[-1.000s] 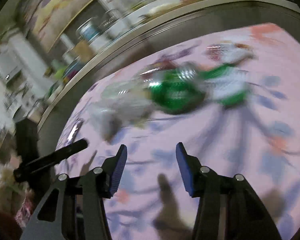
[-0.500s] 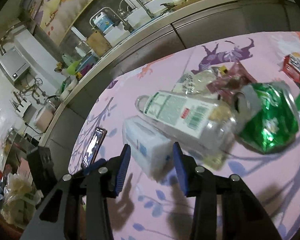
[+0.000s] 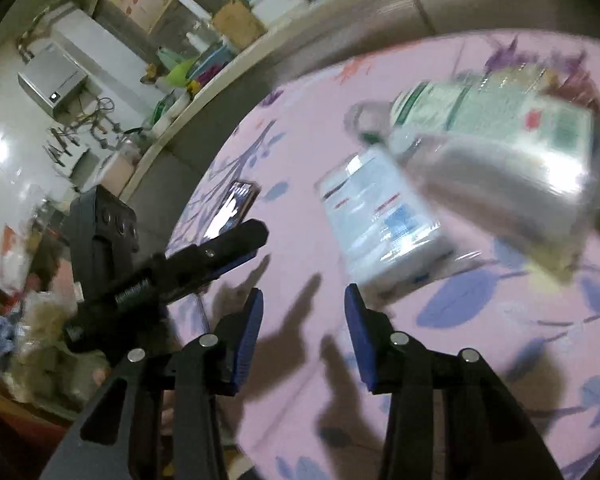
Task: Collect trash
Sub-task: 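Grasp the white wet-wipe pack with the left tool while the right tool grasps the clear plastic bottle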
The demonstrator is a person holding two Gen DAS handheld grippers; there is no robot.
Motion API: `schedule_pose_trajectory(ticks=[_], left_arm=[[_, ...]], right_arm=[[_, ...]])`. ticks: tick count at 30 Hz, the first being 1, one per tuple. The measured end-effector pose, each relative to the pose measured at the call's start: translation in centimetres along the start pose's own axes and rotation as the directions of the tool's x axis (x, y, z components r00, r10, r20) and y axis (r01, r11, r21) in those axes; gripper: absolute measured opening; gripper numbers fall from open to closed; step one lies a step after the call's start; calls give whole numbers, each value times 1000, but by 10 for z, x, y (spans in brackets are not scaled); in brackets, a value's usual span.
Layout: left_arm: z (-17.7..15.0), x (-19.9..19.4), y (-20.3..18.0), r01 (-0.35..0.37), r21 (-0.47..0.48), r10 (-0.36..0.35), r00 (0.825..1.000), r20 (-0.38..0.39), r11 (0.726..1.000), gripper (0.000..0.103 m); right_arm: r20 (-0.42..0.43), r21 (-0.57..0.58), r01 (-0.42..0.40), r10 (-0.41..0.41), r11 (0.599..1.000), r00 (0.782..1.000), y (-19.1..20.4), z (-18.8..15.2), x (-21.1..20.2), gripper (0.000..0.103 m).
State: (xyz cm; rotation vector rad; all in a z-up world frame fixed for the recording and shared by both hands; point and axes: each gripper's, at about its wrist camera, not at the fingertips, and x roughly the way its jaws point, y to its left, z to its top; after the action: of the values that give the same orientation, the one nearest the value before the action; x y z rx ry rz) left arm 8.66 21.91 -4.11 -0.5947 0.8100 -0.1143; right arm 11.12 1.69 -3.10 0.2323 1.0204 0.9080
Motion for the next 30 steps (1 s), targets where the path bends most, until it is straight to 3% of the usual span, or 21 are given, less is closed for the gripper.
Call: schedule_pose_trajectory(ticks=[2,6,9,12,14,16,18,20,23,27,30], left_arm=[[5,5,-8,11,18,-11,1000,-4,1000,75],[10,22,-25,40,45,-38,998,-46,998,75],[13,33,-29,87,32,-84,993,-88,996,75],[16,40,-25,108,9,-106,986,-127,994,75],[19,40,-21,107,7,-105,985,-139,994,75],[22,38,-18,86,16,-83,987,-140,996,75],[25,36,-20,61,42,-54,988,-141,997,75],[26,35,-26,42,69,-32,990,-140,997,75],[28,39,-43,5,129,14,989,-146,992,81],[28,57,-72,-115,256,155,978,-141,960,86],[28,71,-82,-186,289,233,962,-141,939,86]], right_arm=[[73,-34,100,-97,994,993,-2,3,-13,41],[100,-34,149,-145,988,984,-17,13,-14,41],[79,-91,132,-125,987,989,-24,19,-3,42],[67,-197,93,-81,976,994,-18,16,8,55],[31,-244,36,-30,969,999,-7,11,12,58],[-27,-295,-30,23,955,999,7,2,17,58],[-61,-360,-43,23,932,998,21,-7,22,58],[-20,-371,-26,20,928,1000,24,-9,16,58],[36,-288,2,8,958,999,8,-7,0,58],[86,-245,58,-38,968,996,-2,-8,-22,58],[155,-274,127,-86,953,984,-1,1,-50,58]])
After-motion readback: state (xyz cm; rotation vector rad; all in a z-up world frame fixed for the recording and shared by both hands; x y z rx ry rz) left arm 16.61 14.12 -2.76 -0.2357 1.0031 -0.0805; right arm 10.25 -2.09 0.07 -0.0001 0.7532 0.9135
